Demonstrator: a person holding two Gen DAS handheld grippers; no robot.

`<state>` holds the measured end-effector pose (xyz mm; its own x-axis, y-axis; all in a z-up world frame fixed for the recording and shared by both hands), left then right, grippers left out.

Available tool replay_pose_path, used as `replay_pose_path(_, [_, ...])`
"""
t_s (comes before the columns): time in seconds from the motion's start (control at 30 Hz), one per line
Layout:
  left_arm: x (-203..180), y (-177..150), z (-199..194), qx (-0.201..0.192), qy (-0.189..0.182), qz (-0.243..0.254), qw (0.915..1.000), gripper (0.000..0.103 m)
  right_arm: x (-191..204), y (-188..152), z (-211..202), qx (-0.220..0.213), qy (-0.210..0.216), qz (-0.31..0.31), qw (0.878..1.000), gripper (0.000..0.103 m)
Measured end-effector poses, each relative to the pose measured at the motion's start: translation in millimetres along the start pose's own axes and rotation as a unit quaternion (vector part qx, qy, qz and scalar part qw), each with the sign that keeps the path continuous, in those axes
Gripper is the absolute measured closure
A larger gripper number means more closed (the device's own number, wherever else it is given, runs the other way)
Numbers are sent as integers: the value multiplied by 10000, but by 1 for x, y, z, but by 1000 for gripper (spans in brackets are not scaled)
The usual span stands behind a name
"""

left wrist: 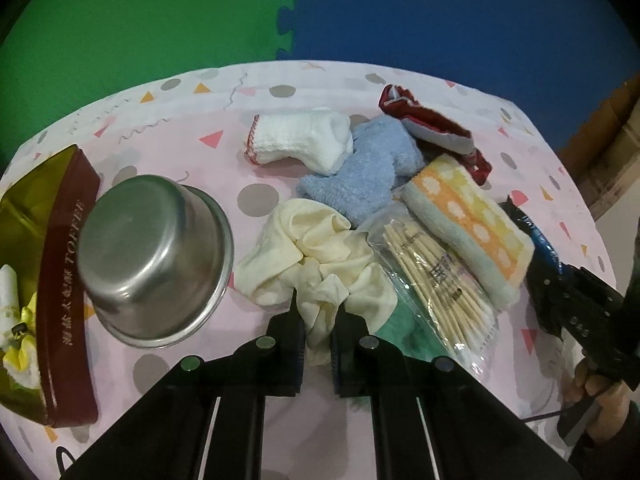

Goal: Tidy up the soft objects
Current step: 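Grasp the blue protein snack bag with the right gripper and lift it, then grasp the cream scrunchie with the left gripper and lift it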

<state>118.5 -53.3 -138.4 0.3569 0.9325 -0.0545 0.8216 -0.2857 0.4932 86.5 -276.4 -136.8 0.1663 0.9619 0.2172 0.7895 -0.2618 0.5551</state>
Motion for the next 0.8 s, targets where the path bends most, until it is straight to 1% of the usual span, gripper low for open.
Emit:
replay_pose_path(0.4, [12,4,-38,-350,24,-105,9993,95,1,-1,0,-5,-37,-19,10000,77])
replay_pose_path(0.57, [12,4,-53,-478,-40,-91,9988,95,1,-1,0,-6,-40,-20,10000,77])
replay_pose_path(0.67, [13,6,-65,-587,37,7,9983,95,1,-1,0,-6,-41,-20,10000,77])
replay_pose_path(0.8, [19,8,-78,-709,108,16,9974,95,1,0,0,-8,-45,-22,10000,77])
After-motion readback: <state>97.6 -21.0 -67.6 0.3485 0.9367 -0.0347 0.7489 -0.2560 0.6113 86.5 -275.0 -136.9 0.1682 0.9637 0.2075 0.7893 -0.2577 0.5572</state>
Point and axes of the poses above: each gripper's, at about its wrist camera, not at the fingertips, and z roughly the way its jaws point, x to its left, y to its top, the point moved 5 cm from there along z, roughly the way its jaws point, and after that the axes turned 7 degrees about z, right-handed, at the moved point
